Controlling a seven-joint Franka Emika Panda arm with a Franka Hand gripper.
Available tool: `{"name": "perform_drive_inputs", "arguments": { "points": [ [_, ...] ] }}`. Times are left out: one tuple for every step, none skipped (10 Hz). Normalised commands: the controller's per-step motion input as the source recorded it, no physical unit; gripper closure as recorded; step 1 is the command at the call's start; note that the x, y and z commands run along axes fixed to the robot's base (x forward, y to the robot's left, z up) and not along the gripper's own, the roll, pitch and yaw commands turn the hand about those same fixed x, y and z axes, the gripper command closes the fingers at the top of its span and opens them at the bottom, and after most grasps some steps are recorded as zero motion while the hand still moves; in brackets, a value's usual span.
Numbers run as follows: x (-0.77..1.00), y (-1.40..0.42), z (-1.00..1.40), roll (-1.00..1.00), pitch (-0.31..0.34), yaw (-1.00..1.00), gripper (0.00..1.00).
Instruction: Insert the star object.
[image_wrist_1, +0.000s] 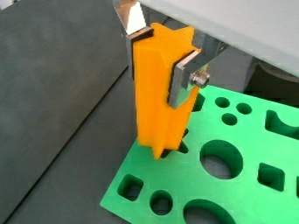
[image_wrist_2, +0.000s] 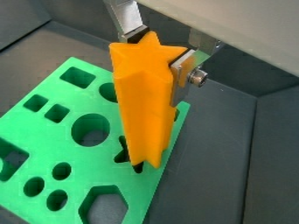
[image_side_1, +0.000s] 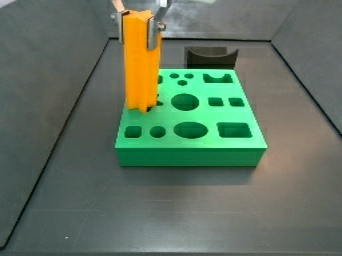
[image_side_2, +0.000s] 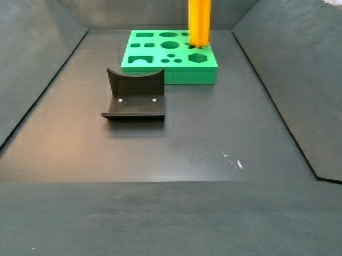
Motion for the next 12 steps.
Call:
{"name": "perform_drive_inputs", "arguments": {
  "points": [
    [0.00,-0.31,0.00,0.18,0.091,-0.48,1.00],
    [0.00,-0.23,-0.07,0.10,0.037,-0.36,1.00],
    [0.00,-0.13,-0.35,0.09,0.006,-0.32,1.00],
    [0.00,-0.08,-0.53,0.04,0.000,-0.45,1.00],
    [0.04,-0.04,-0.52,0.00,0.000,-0.60,1.00],
    [0.09,0.00,-0.57,-0.02,0.000,-0.66,1.00],
    [0.09,0.00,-0.58,-0.07,0.000,-0.47,1.00],
    [0.16,0.00,-0.59,-0.14,0.000,-0.19,1.00],
    [0.20,0.01,-0.63,-0.08,0.003,0.00,1.00],
    [0.17,0.03,-0.62,-0.07,0.004,0.00,1.00],
    [0.12,0.06,-0.61,-0.12,0.000,-0.17,1.00],
    [0.11,0.09,-0.56,-0.08,0.033,-0.45,1.00]
  ]
}}
